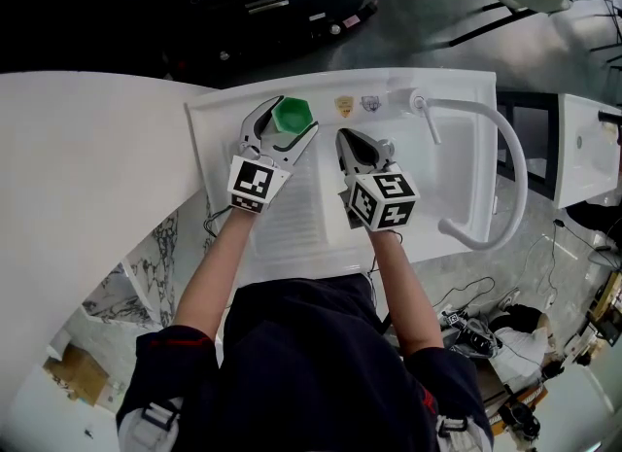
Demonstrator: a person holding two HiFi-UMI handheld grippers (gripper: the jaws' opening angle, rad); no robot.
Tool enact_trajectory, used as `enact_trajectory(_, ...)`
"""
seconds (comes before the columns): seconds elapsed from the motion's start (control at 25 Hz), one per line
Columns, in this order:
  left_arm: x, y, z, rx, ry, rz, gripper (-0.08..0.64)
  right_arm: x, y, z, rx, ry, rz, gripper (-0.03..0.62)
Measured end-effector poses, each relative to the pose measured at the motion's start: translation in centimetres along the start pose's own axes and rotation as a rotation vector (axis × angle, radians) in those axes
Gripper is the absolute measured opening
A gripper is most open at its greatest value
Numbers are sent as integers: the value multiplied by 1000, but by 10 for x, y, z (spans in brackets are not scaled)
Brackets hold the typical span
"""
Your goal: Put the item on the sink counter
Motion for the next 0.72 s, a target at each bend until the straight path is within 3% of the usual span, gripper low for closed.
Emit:
enact_trajectory(0.56,-3,0,2,-25,-9,-18,324,2,-9,7,2,21,15,35)
enact_trajectory(0.72,-3,-2,7,-26,18,-15,365,2,-11,9,-1,30,18,35)
Point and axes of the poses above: the fingertips, and each gripper's own axes: x backward along the fingers, y to its left, z out of its underside, the point moved 3 cm from there along x, backward along the fingers, and after that the axes turned 11 degrees about -y, right-handed, at the moved point
